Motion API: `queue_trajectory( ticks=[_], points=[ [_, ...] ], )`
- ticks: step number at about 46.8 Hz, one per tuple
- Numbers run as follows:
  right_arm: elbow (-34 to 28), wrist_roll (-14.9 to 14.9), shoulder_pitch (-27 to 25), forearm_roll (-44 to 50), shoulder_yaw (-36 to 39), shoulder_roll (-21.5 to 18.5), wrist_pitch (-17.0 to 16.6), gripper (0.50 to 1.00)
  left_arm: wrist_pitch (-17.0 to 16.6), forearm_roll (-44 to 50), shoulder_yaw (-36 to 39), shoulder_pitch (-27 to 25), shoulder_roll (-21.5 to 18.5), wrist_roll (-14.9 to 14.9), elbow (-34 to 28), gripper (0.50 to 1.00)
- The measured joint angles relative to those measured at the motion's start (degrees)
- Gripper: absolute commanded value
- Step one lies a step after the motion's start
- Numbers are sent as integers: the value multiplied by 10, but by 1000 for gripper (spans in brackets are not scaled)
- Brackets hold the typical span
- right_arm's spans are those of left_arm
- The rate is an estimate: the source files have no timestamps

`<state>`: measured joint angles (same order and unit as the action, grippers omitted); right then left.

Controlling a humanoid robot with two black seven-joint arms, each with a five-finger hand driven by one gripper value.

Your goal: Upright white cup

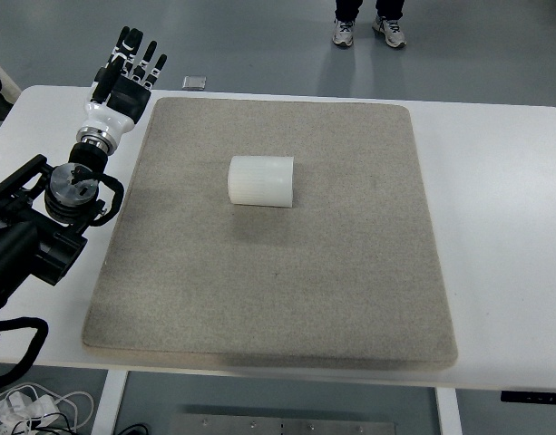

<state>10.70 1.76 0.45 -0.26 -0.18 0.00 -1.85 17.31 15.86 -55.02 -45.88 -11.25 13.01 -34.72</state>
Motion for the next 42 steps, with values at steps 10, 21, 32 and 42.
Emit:
queue_trajectory(
  ticks=[10, 21, 32, 42],
  points=[
    [0, 0, 0, 0, 0, 0, 0, 952, 0, -3, 1, 0, 0, 0, 0, 994],
    [0, 0, 0, 0, 0, 0, 0, 952, 1, 1, 0, -6, -13, -2, 5, 994],
    [0, 0, 0, 0, 0, 0, 0, 952, 19, -5, 4, -4, -15, -5, 10, 994],
    [0, 0, 0, 0, 0, 0, 0, 952, 46, -25, 17, -4, -15, -5, 9, 994]
  ],
)
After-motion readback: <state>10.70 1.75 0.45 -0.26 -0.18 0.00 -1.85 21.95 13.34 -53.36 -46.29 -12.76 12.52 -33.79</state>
